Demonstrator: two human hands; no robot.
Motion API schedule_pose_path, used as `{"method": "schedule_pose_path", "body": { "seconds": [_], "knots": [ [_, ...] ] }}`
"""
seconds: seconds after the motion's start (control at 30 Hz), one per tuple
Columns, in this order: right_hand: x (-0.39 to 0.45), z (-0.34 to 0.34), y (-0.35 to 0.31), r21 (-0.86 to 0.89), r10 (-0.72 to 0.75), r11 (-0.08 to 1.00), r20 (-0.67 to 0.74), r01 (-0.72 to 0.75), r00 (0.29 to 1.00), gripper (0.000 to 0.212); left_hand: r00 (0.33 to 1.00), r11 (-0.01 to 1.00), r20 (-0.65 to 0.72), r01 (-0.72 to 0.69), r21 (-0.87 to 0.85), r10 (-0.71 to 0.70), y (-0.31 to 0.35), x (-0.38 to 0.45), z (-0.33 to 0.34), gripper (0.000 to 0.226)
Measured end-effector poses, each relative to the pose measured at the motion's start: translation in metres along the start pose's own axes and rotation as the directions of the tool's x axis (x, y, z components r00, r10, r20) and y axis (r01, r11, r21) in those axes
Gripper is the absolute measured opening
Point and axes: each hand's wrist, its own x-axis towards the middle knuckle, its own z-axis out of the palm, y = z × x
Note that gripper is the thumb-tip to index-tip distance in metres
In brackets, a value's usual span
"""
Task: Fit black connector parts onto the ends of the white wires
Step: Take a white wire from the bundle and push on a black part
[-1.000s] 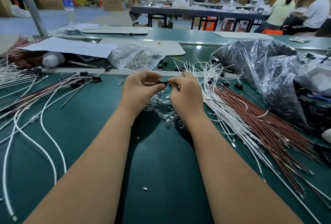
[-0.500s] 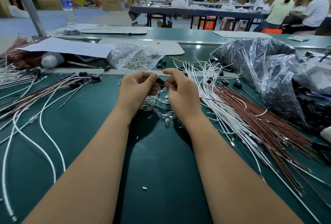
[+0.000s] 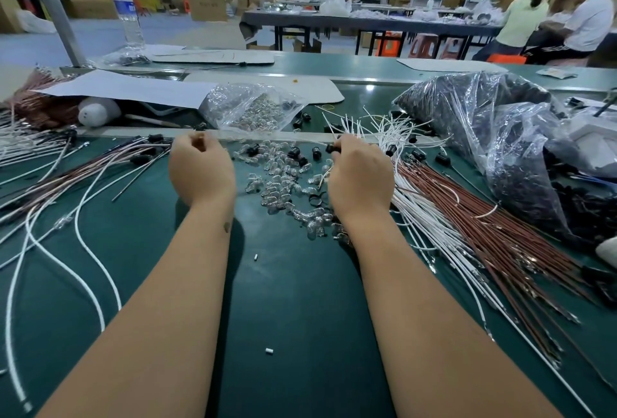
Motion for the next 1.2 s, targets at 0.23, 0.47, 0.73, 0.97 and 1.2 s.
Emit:
{"method": "schedule_pose_path", "body": {
  "seconds": [0.23,0.47,0.73,0.97,1.2],
  "knots": [
    [-0.003,0.001,-0.013,0.115,-0.154,0.982,0.042,0.149,0.987,0.015,0.646,0.704,0.422,-0.71,0.026,0.636,0.012,-0.037,0.012,0.039],
    [-0.001,0.005,-0.003,0.017,-0.041,0.999,0.059,0.04,0.997,0.01,0.803,0.783,0.348,-0.574,0.238,0.484,0.004,-0.034,0.017,0.03],
    [0.001,0.006,-0.012,0.074,-0.034,0.997,0.209,0.019,0.977,0.014,0.599,0.616,0.515,-0.771,0.164,0.613,0.013,-0.045,0.028,0.039],
    [0.003,0.004,-0.01,0.162,-0.045,0.987,0.272,0.001,0.961,0.018,0.652,0.75,0.465,-0.66,-0.039,0.598,0.008,-0.031,0.025,0.02],
    [0.003,0.004,-0.005,0.194,-0.031,0.981,0.144,0.003,0.989,0.014,0.8,0.798,0.331,-0.575,0.182,0.501,0.001,-0.017,0.011,0.025]
  ]
}}
